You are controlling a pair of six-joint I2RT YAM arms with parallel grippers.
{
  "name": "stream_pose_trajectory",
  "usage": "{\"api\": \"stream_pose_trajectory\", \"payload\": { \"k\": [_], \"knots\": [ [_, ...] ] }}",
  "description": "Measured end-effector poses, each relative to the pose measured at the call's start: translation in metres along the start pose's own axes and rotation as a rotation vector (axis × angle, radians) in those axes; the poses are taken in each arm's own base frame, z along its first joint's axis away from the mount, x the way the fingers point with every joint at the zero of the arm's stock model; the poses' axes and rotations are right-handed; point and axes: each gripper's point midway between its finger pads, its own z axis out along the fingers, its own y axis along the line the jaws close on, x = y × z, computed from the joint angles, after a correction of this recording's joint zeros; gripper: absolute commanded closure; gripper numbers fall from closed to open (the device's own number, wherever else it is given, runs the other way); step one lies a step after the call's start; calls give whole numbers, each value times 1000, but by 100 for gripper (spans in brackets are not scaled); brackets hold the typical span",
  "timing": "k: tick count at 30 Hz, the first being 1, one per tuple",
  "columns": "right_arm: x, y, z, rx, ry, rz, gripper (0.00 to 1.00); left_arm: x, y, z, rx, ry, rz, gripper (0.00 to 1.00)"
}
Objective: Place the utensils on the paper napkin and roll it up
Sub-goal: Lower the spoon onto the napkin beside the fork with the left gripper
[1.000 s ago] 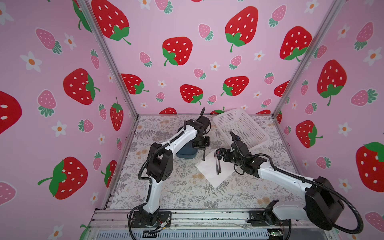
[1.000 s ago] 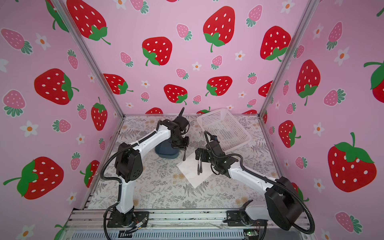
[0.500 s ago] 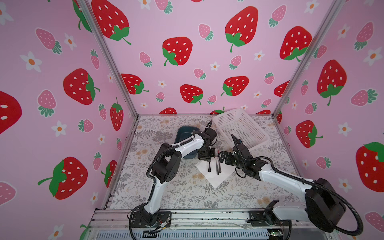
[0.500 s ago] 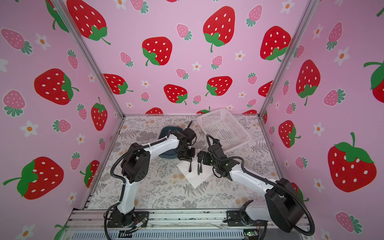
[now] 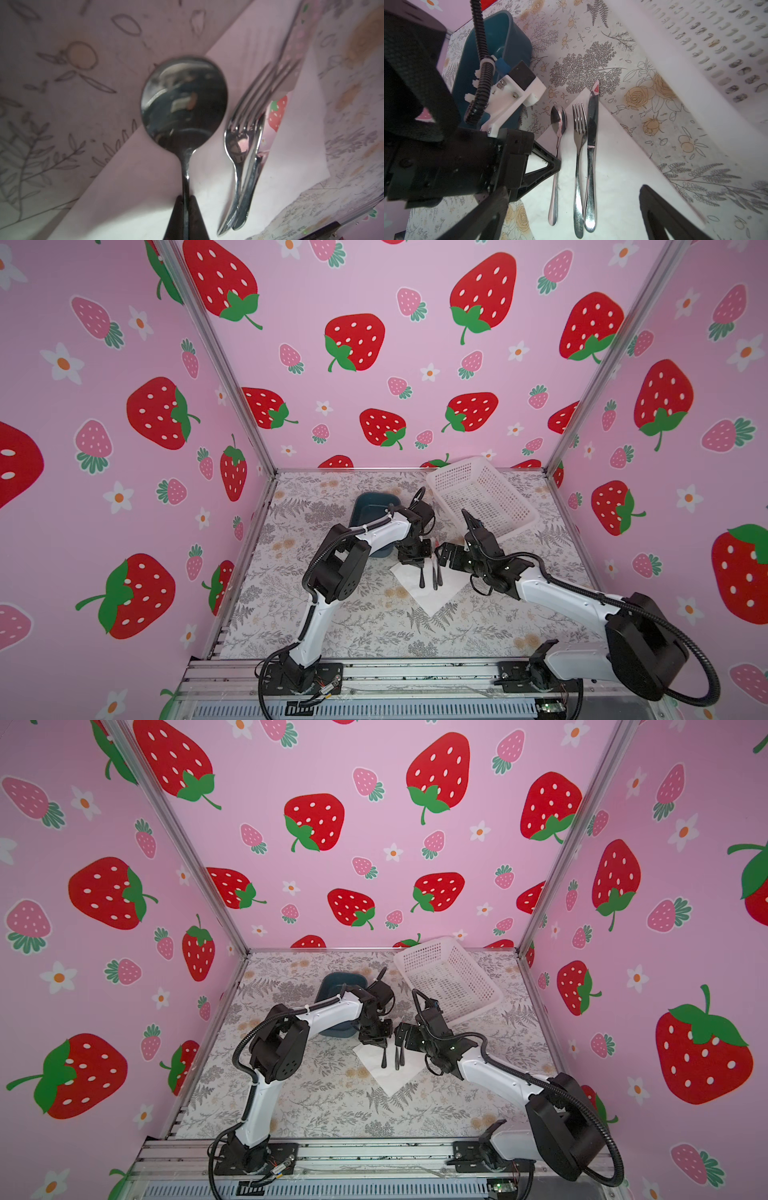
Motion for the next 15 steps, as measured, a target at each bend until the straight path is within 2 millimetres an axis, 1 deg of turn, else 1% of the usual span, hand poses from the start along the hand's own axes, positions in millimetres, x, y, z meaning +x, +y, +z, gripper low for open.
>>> {"api": "stream_pose_trajectory", "payload": {
  "k": [9, 15],
  "knots": [
    [1, -3, 3, 6, 9, 4, 0, 0, -2, 0, 1, 0, 3, 93],
    [3, -3, 4, 4, 16, 5, 0, 4, -6, 1, 7, 8, 13, 93]
  ]
}}
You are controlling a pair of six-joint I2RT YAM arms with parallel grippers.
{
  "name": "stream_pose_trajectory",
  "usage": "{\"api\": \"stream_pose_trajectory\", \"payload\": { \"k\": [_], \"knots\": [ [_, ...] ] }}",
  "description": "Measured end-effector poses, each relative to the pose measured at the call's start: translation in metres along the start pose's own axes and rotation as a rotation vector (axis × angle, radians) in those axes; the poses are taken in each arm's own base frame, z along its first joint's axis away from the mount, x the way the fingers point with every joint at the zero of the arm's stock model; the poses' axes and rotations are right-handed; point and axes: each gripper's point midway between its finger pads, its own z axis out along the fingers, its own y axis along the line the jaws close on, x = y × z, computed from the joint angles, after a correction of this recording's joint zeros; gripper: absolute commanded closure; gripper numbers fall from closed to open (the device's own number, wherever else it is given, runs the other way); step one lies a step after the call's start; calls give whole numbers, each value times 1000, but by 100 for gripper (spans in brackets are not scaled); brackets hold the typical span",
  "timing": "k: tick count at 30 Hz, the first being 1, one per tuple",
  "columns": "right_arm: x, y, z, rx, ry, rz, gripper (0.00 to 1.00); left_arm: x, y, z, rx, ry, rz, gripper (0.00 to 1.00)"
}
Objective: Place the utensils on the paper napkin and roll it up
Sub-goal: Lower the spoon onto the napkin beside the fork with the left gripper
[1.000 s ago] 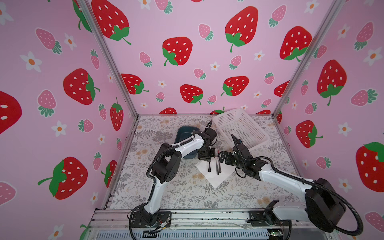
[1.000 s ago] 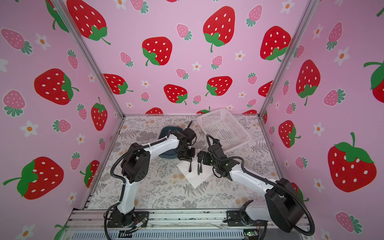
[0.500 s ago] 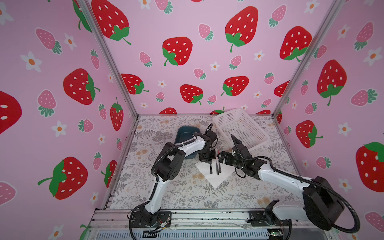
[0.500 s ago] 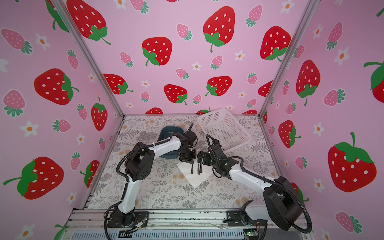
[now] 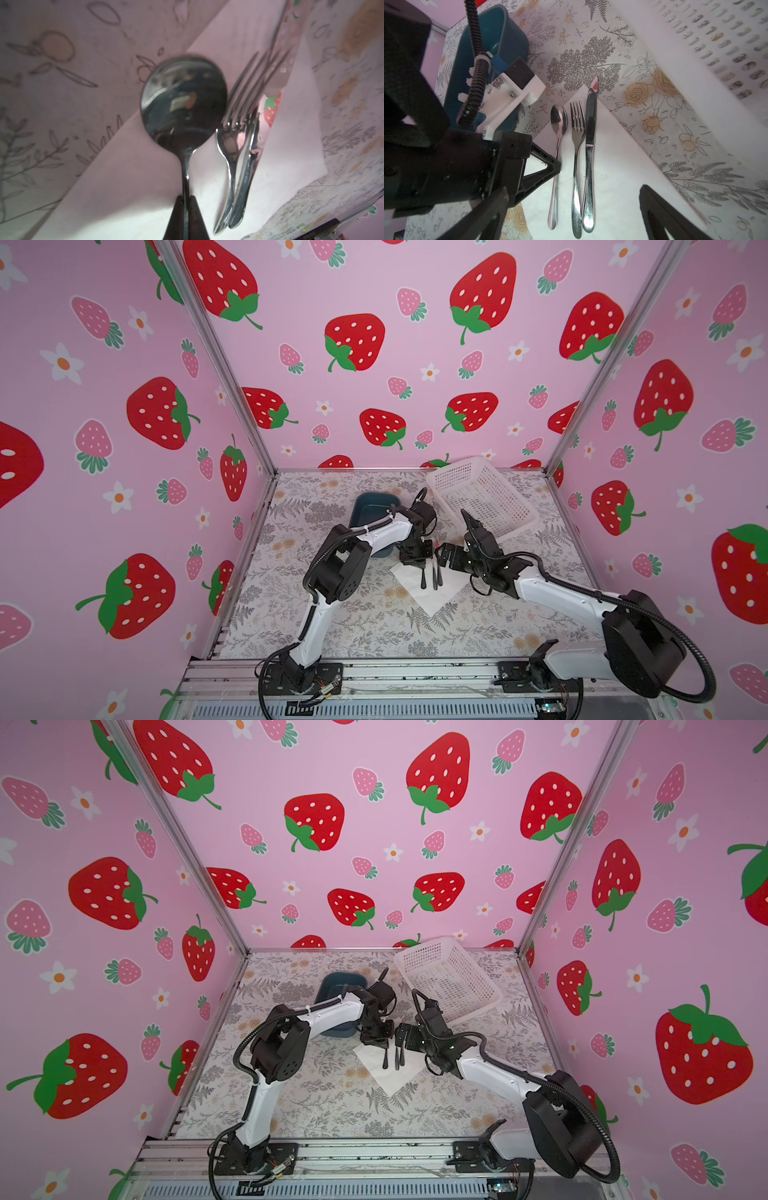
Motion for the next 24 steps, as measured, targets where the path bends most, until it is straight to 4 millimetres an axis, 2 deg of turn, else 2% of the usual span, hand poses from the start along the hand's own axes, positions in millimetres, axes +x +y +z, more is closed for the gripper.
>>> {"api": "stream_pose_trajectory", "payload": {
  "k": [15, 24],
  "knots": [
    [-1, -1, 0, -1, 0, 3, 0, 4, -5, 1, 8, 9, 2, 86],
    [-1, -1, 0, -1, -1, 4, 0, 1, -8, -2, 14, 0, 7, 87]
  ]
}}
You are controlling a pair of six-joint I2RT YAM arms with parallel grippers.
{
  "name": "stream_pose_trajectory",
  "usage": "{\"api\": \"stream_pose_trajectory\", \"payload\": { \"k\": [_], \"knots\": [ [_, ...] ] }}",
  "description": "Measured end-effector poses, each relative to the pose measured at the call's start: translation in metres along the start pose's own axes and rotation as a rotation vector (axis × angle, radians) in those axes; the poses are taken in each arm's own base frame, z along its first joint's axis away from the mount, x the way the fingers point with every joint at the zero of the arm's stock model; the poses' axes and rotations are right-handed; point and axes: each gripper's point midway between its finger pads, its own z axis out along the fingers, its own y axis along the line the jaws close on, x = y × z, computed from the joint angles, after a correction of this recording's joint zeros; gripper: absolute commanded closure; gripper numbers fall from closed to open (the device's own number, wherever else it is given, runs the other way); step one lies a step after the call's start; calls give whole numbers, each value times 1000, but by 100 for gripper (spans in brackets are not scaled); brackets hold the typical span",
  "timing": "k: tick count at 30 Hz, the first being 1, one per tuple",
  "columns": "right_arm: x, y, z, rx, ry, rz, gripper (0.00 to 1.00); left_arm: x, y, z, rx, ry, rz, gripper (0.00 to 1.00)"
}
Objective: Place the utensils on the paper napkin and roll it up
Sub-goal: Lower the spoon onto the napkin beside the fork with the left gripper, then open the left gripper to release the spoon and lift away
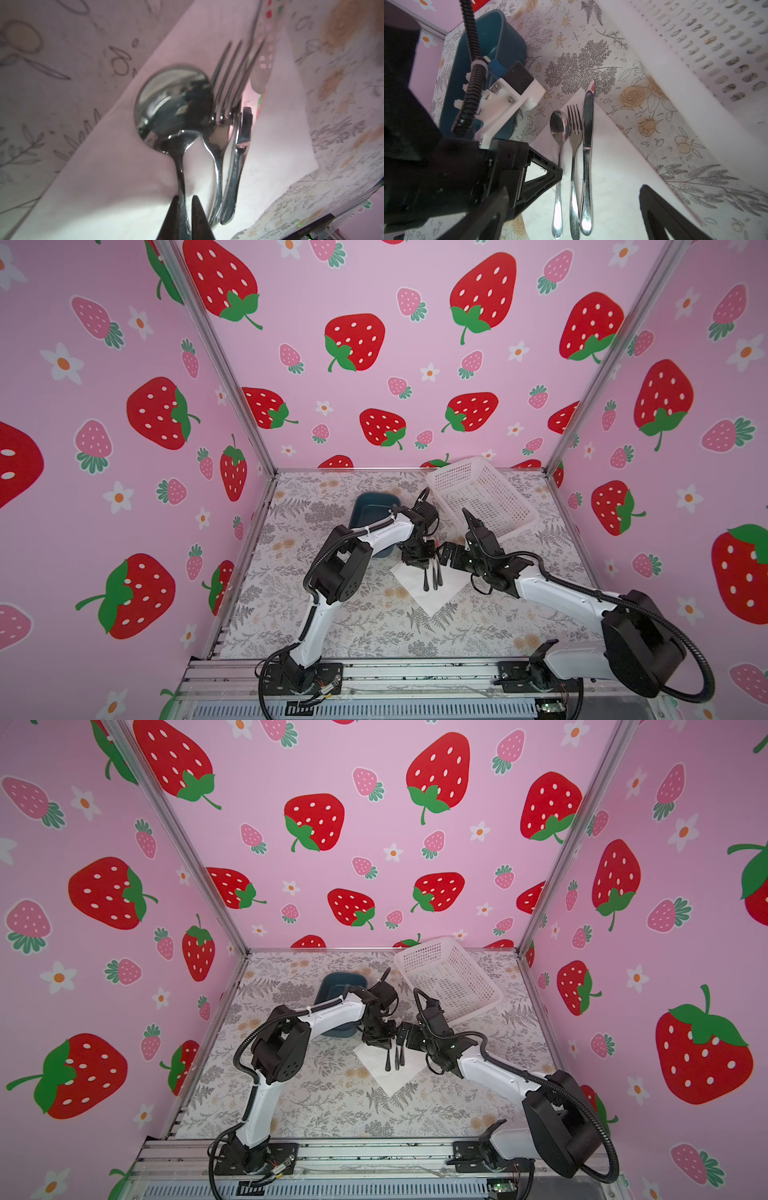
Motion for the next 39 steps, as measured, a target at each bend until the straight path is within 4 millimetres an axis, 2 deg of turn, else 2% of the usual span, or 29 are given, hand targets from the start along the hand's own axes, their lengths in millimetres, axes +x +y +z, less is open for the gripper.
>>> {"api": "stream_pose_trajectory", "payload": {
  "k": [16, 21, 23, 27, 32, 39],
  "knots": [
    [-1, -1, 0, 6, -4, 1, 0, -7, 0, 2, -22, -2, 26, 88],
    [-1, -2, 0, 8, -6, 1, 0, -10, 1, 3, -31, -8, 39, 84],
    [-2, -2, 0, 12, -9, 1, 0, -11, 1, 2, -35, -15, 44, 77],
    [-4, -3, -2, 19, -21, 5, 0, -12, -1, -10, -35, -48, 56, 76],
    [-3, -12, -5, 73, -12, 66, 0, -10, -10, -39, 3, -110, 77, 75],
    [-2, -15, -16, 109, 6, 180, 0, 2, -14, -69, 42, -160, 95, 73]
  ]
}}
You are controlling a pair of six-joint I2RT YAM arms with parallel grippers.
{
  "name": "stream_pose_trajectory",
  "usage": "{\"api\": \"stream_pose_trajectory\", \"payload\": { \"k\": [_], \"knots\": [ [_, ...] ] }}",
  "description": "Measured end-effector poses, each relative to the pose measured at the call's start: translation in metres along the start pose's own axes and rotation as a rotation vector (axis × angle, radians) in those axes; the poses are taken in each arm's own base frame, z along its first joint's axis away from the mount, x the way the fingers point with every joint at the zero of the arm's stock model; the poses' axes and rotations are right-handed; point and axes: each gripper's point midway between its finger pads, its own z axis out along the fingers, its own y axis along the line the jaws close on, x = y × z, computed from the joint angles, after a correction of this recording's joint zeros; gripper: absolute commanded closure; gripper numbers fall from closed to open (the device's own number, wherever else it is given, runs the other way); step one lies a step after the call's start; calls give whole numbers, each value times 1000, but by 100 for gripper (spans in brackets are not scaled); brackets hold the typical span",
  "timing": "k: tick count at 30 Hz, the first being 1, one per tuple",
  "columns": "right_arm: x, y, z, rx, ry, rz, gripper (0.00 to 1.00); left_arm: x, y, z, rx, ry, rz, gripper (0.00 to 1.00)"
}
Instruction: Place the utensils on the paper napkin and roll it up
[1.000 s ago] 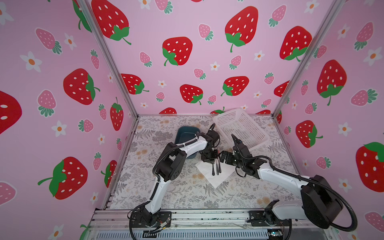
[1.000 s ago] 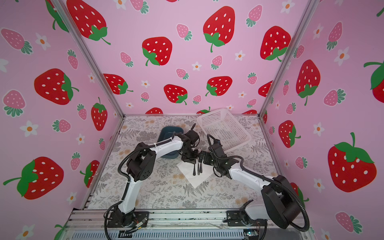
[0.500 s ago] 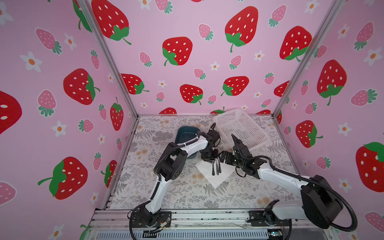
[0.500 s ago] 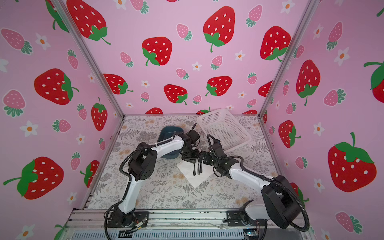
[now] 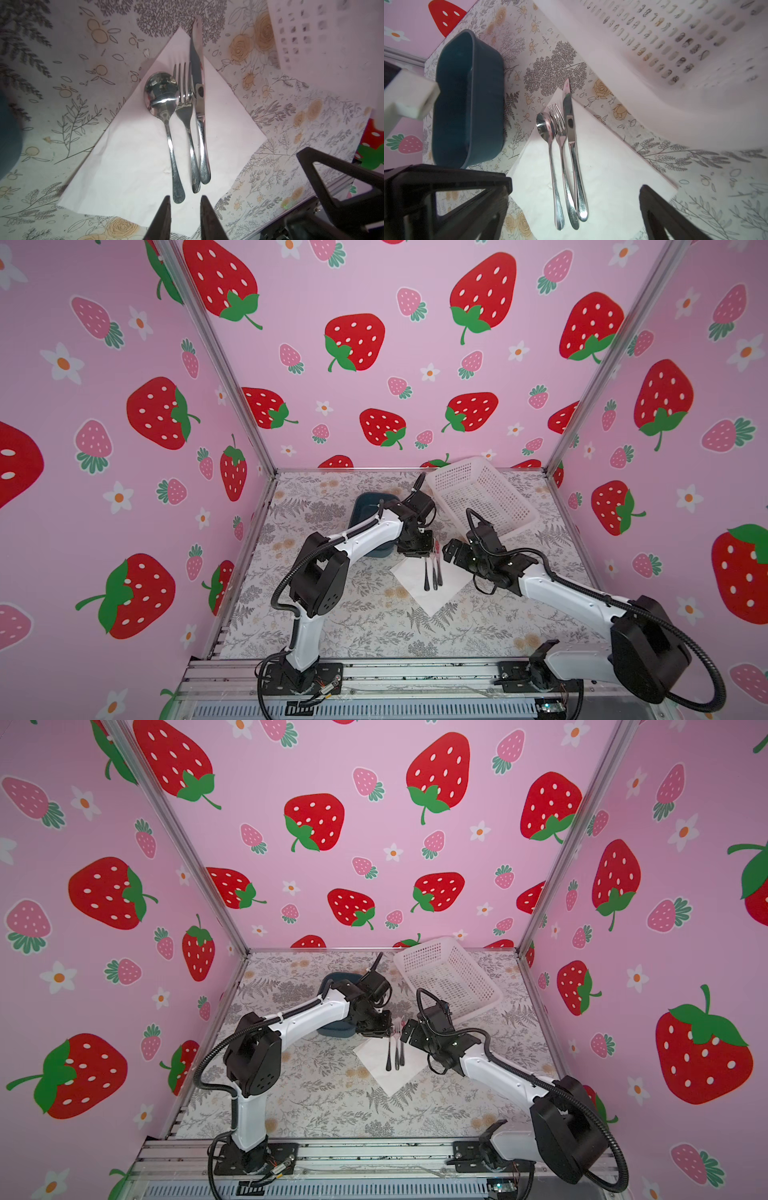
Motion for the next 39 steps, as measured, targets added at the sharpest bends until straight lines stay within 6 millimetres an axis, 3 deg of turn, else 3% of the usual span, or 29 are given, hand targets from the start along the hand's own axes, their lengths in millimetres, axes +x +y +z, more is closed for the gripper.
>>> {"api": "stream_pose_trajectory", "payload": {
  "k": [8, 15, 26, 34, 39],
  "knots": [
    [-10, 5, -21, -14, -32, 32, 0, 2, 0, -4, 3, -7, 2, 74],
    [-10, 2, -28, -3, -32, 34, 0, 13, 10, 1, -9, 7, -4, 74],
    [-18, 13, -43, -71, -70, 19, 0, 21, 16, -39, 10, -131, 4, 72],
    [11, 31, -35, -175, 51, -5, 0, 49, 60, -20, -57, -92, -53, 69],
    [39, 39, -34, -208, 128, -30, 0, 53, 91, -22, -73, -96, -121, 69]
  ]
}}
